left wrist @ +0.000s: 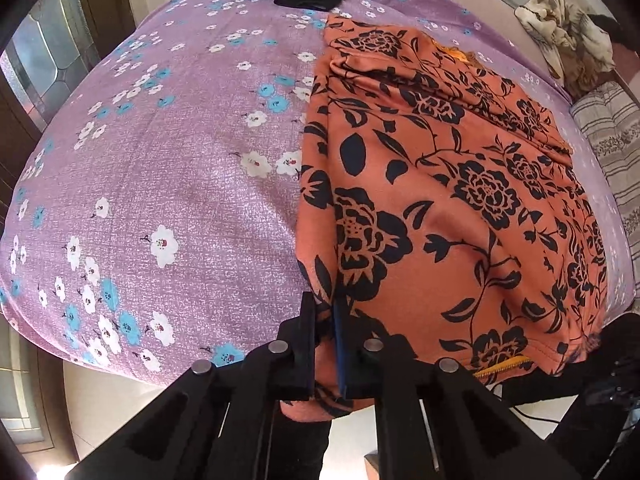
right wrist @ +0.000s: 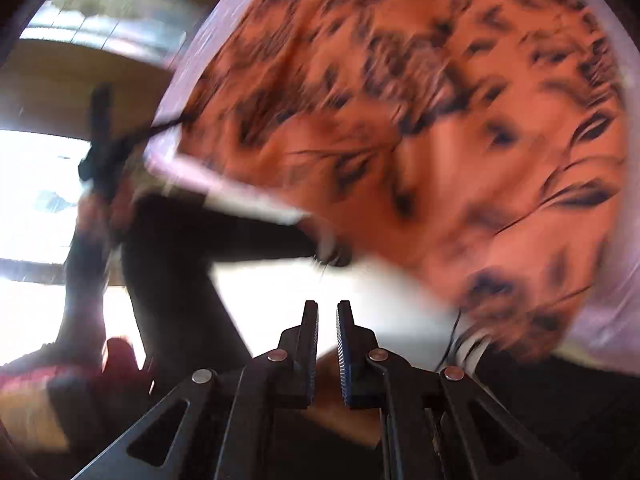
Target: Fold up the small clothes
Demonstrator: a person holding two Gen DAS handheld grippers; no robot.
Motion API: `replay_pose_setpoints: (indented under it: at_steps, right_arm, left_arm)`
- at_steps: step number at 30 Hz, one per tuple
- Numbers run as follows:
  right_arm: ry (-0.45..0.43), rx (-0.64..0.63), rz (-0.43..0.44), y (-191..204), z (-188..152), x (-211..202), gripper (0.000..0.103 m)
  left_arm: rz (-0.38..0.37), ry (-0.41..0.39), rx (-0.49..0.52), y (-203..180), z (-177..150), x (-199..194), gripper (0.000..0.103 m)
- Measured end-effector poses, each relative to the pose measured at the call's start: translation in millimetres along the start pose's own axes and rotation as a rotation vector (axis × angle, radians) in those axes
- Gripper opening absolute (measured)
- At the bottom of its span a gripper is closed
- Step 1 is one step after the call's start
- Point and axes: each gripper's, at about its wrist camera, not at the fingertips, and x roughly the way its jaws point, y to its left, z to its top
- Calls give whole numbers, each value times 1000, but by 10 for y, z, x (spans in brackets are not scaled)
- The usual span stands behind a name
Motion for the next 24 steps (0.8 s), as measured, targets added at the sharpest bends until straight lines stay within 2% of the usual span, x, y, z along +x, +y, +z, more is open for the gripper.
replay_pose_setpoints:
  at_steps: [2, 3, 4, 5, 6, 7, 8, 9, 10, 12, 14, 15, 16, 18, 19, 20, 21, 22, 23, 24]
  right_arm:
    - [-70, 75, 0, -131, -43, -220, 12]
    - [-142, 138, -9, -258, -40, -390, 12]
    - [-210, 191, -28, -369, -49, -522, 13]
    - [-274, 244, -55, -476, -36, -630, 14]
    - [-325, 303, -88, -604, -22, -722, 27]
    - [-351, 366, -113, -739, -32, -770, 57]
    - [-368, 412, -122, -848, -27, -788, 77]
    - [-406, 455, -128, -953, -48, -801, 87]
    - [-436, 473, -116, -1031, -53, -801, 87]
    - [-462, 471, -50, -1130, -36, -732, 86]
    - [-458, 474, -8, -1182, 31, -635, 84]
    - [-429, 485, -10, -1203, 73, -529, 75]
    - [-399, 495, -27, -1202, 110, -439, 64]
    - [-387, 430, -101, -1040, 125, -396, 60]
    - [-357, 382, -120, -948, 135, -374, 40]
    - [-333, 359, -87, -886, 123, -359, 27]
    - [-318, 355, -46, -849, 105, -352, 14]
    - [-317, 348, -32, -805, 88, -359, 14]
    - [-319, 336, -50, -774, 91, -357, 14]
    - [-317, 330, -69, -770, 109, -338, 14]
  left_arm:
    - [26, 29, 0, -21, 36, 50, 42]
    - [40, 30, -3, -36, 45, 62, 64]
    - [44, 18, -3, -52, 40, 54, 68]
    - [38, 14, -2, -60, 41, 50, 68]
    - [27, 20, 0, -72, 47, 58, 68]
    - [12, 22, 0, -83, 46, 54, 68]
    - [-8, 19, 2, -101, 48, 50, 68]
    - [-25, 18, 6, -133, 58, 58, 65]
    - [-47, 14, 14, -161, 57, 56, 44]
    - [-60, 20, 26, -210, 63, 85, 14]
    - [-45, 15, 30, -228, 63, 126, 10]
    - [-48, 17, 29, -244, 72, 156, 10]
    - [-49, 16, 29, -252, 77, 167, 9]
    - [-50, 17, 35, -270, 86, 169, 10]
    - [-56, 22, 37, -259, 86, 156, 10]
    - [-62, 31, 36, -247, 91, 154, 10]
    - [-67, 46, 33, -235, 105, 169, 20]
    - [-70, 76, 23, -204, 102, 187, 48]
    - [-67, 99, 9, -159, 84, 192, 62]
    - [-61, 102, 5, -145, 72, 206, 70]
